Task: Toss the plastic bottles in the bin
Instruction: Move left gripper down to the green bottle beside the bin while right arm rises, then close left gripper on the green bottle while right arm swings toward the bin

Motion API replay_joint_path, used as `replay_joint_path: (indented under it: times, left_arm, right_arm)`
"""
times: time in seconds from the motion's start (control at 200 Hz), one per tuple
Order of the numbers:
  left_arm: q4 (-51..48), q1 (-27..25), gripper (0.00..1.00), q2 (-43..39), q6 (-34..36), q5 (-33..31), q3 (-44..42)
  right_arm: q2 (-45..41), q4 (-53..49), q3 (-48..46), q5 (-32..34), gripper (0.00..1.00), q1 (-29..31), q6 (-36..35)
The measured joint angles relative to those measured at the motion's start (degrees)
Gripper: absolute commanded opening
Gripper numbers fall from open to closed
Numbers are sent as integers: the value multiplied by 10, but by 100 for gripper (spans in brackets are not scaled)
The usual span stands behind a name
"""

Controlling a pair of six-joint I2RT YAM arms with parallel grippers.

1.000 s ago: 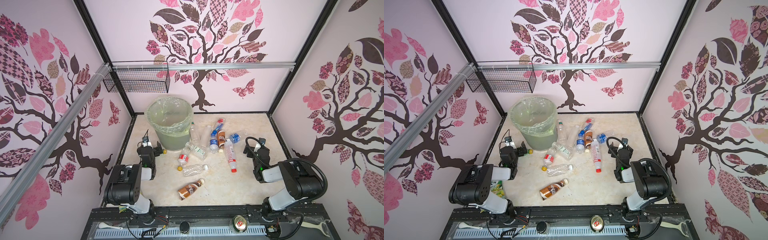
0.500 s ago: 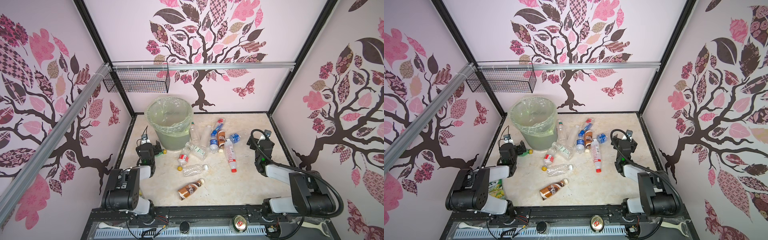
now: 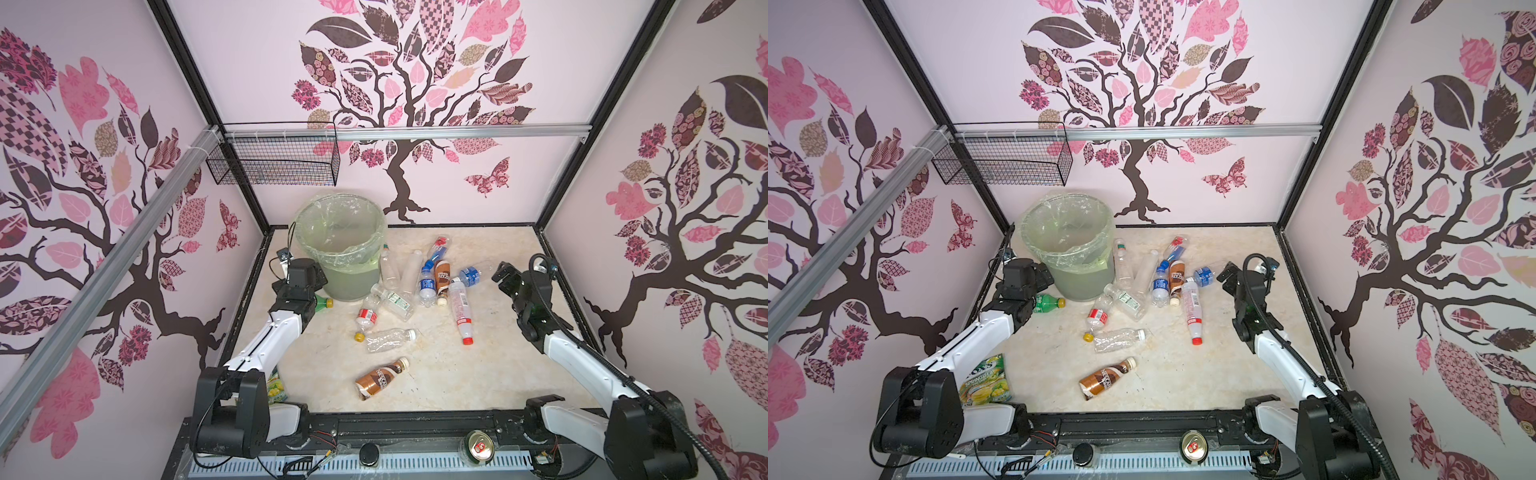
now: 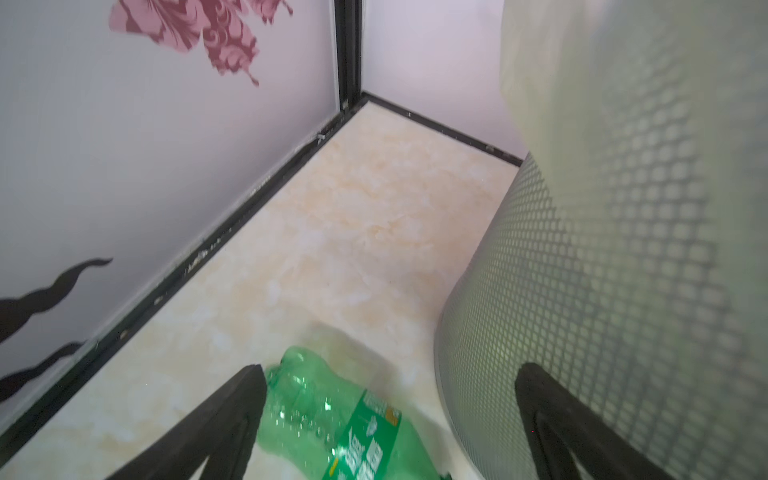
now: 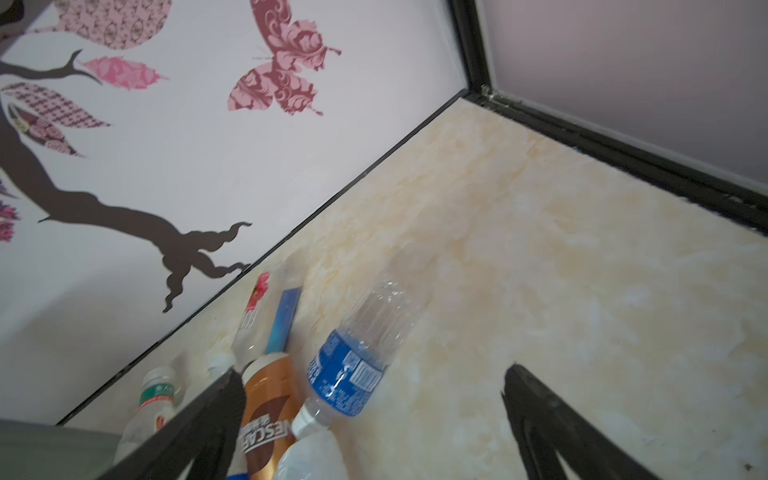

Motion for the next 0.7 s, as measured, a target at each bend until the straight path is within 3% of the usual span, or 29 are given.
replay_joint_path:
  times: [0.135, 0.32, 0.465, 0.7]
  left_arm:
    - [-142, -6, 98, -4, -61, 13, 55]
    - [-293, -6, 98, -62, -150, 28, 60]
    - [-367, 3, 98, -104, -228, 60, 60]
    - [-431, 51, 98, -96, -337, 136, 60]
  right_arm:
    - [19, -40, 81, -28, 100, 42, 6]
    - [56, -110, 144, -52, 100, 98, -10]
    - [67, -163, 165, -65, 100, 143, -40]
    - [70, -223, 210, -75, 100, 191, -98]
